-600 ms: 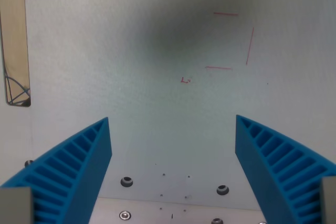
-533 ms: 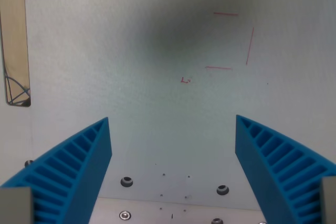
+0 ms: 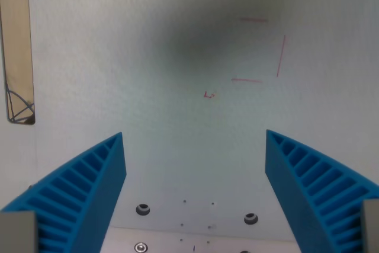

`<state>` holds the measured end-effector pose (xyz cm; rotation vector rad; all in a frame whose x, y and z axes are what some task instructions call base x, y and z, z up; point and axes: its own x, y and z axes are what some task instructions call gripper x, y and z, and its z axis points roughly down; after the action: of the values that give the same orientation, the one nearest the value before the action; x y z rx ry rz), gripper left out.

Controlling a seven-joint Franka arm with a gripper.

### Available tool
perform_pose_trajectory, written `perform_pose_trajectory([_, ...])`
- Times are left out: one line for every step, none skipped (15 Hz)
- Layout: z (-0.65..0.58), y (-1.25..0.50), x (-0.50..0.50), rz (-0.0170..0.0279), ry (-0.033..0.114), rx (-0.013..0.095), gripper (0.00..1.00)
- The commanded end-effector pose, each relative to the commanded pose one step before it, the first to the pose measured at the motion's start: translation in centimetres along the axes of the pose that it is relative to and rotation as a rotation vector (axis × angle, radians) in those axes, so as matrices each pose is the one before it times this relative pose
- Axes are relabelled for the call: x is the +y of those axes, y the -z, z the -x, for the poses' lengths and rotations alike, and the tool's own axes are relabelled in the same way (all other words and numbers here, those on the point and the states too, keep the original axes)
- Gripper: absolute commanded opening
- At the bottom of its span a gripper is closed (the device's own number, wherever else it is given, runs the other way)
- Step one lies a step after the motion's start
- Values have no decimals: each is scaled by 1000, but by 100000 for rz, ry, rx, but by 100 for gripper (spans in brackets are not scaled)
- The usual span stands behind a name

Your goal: Rotate around gripper positive y

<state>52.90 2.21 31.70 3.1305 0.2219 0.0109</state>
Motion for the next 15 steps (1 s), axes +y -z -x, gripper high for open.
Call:
perform_pose_trajectory([272,92,-14,-84,-4,10805,100])
perform_pose_trajectory([0,0,0,0,0,1167,100])
perform_pose_trajectory([0,0,0,0,0,1167,100])
perform_pose_trajectory([0,0,0,0,0,1167,100])
perform_pose_trajectory([0,0,0,0,0,1167,100])
perform_pose_trajectory([0,0,0,0,0,1167,100])
perform_pose_trajectory([0,0,0,0,0,1167,100])
perform_pose_trajectory([0,0,0,0,0,1167,100])
perform_pose_trajectory([0,0,0,0,0,1167,100])
perform_pose_trajectory([0,0,0,0,0,1167,100])
perform_pose_trajectory([0,0,0,0,0,1167,100])
perform_pose_trajectory([0,0,0,0,0,1167,100])
perform_pose_trajectory([0,0,0,0,0,1167,100])
perform_pose_trajectory([0,0,0,0,0,1167,100])
perform_pose_trajectory([0,0,0,0,0,1167,100])
